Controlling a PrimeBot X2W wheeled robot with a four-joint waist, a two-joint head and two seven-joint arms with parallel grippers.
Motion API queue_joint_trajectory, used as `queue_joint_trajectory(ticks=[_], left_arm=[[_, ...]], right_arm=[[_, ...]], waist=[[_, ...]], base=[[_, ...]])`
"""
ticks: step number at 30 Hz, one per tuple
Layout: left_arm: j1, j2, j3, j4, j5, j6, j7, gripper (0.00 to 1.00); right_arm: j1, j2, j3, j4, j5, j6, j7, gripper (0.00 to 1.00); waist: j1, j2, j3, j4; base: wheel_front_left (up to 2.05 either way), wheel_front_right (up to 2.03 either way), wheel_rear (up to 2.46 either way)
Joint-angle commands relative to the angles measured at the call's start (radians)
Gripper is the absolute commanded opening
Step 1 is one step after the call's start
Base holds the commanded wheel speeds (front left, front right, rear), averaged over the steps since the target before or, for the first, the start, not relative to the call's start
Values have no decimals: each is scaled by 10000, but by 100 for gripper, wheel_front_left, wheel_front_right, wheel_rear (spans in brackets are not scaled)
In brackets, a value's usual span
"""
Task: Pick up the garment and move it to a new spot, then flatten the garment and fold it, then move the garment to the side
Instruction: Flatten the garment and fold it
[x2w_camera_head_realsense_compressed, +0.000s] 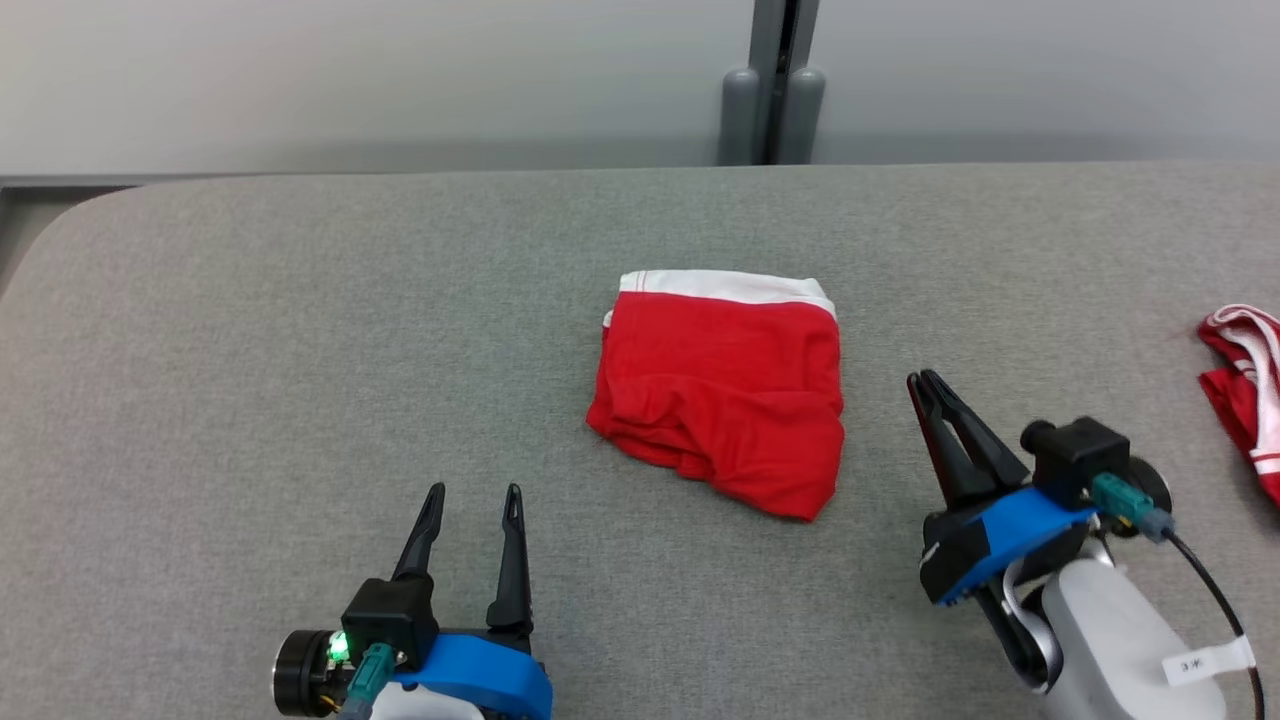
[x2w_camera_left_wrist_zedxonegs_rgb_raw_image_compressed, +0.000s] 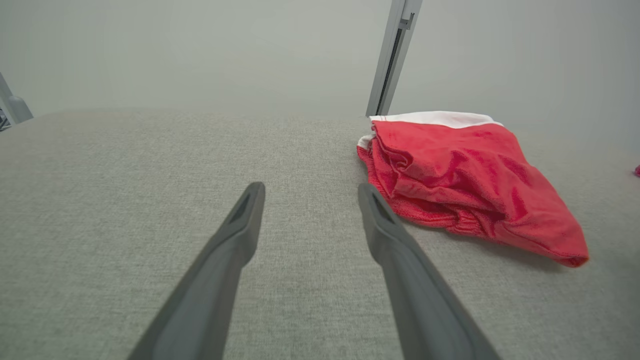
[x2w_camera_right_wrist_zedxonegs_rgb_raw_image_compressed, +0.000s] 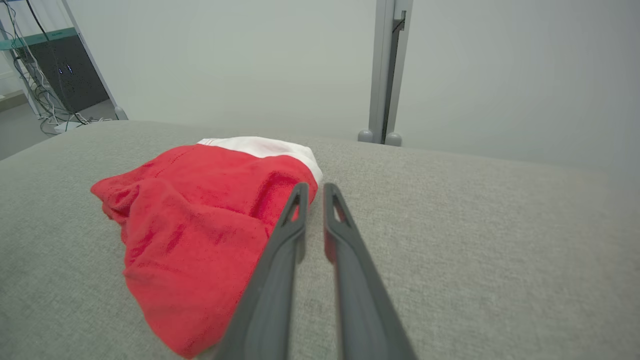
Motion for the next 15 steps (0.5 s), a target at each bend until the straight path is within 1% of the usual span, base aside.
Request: queue_joint_trajectory(ticks=[1, 6, 11, 15], left_arm=[[-222, 7, -132, -65, -121, 91, -23, 100], [-513, 5, -576, -152, -336, 260, -23, 100], [-743, 5, -988, -267, -576, 440, -24, 100], [-837, 4, -1213, -341, -721, 564, -23, 100]], right_arm=[[-504, -267, 332, 34, 120, 0, 0, 0], [-1692, -906, 1262, 413, 230, 0, 2, 0], [-2712, -1420, 2197, 1182, 391, 0, 0, 0], [-3274, -1689, 2808, 1935, 538, 0, 2, 0]], waist=[[0, -1, 415, 445], [0, -1, 949, 1124], [0, -1, 1389, 1757], [0, -1, 1640, 2109]], base=[[0, 0, 0], [0, 0, 0], [0, 0, 0], [0, 0, 0]])
